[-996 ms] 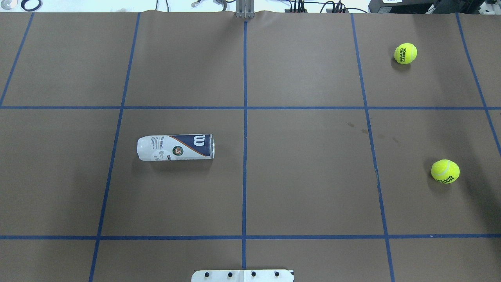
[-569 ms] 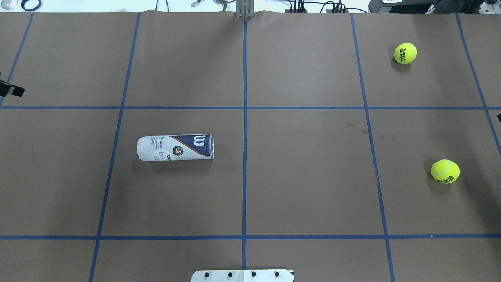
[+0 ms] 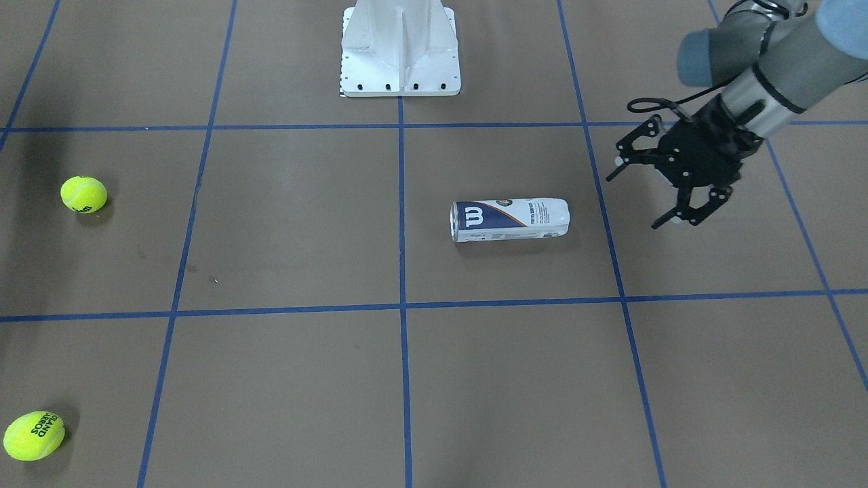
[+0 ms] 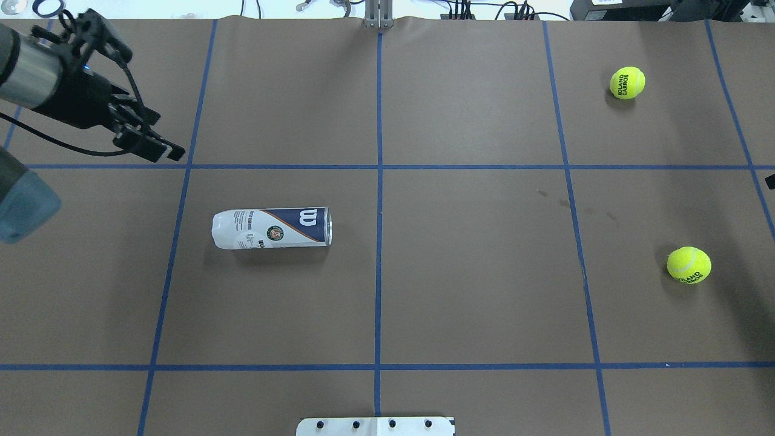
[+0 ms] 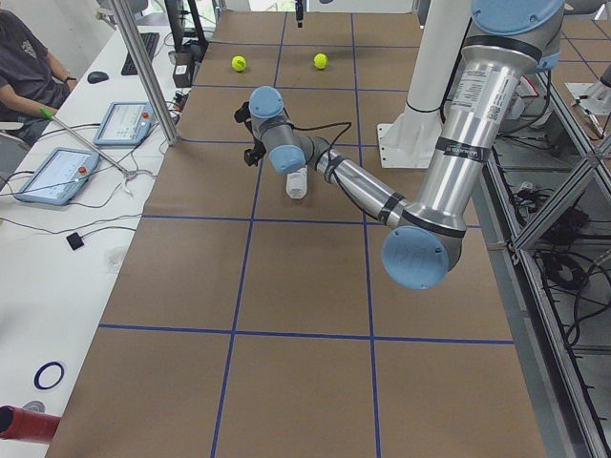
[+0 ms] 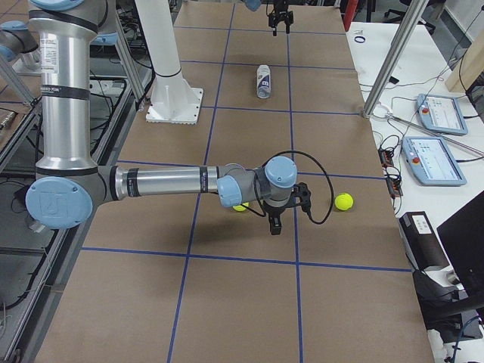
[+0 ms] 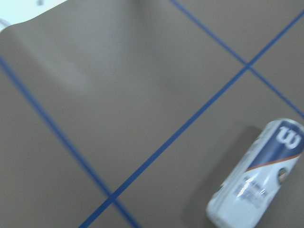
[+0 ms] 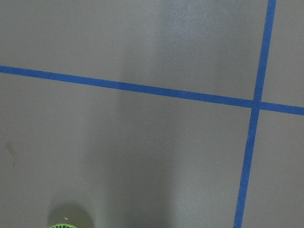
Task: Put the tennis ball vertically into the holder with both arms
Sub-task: 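Reach the left gripper down to the open end of the lying Wilson can, then close the left gripper on the can's open end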
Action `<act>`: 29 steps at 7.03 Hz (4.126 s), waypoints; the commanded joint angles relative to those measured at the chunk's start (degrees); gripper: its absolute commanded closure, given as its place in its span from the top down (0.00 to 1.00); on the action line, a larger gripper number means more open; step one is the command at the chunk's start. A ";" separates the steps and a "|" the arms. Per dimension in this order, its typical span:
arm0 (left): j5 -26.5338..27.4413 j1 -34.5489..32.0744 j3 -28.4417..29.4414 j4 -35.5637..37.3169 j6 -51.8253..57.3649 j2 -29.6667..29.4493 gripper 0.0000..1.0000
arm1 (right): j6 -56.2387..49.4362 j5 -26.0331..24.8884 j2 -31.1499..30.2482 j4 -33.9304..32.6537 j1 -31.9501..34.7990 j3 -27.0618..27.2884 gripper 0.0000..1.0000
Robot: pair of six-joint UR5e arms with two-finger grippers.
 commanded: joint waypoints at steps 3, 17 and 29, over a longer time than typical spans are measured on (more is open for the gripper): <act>5.91 10.03 5.07 2.13 15.18 -8.25 0.99 | -0.04 0.03 -0.03 0.19 0.00 0.17 0.99; 26.65 25.51 14.05 16.12 24.42 -19.18 0.99 | 0.05 0.30 -0.11 0.10 0.00 0.08 0.99; 32.10 27.70 14.23 18.32 28.47 -20.14 0.97 | 0.14 0.30 -0.11 0.01 0.00 0.17 0.99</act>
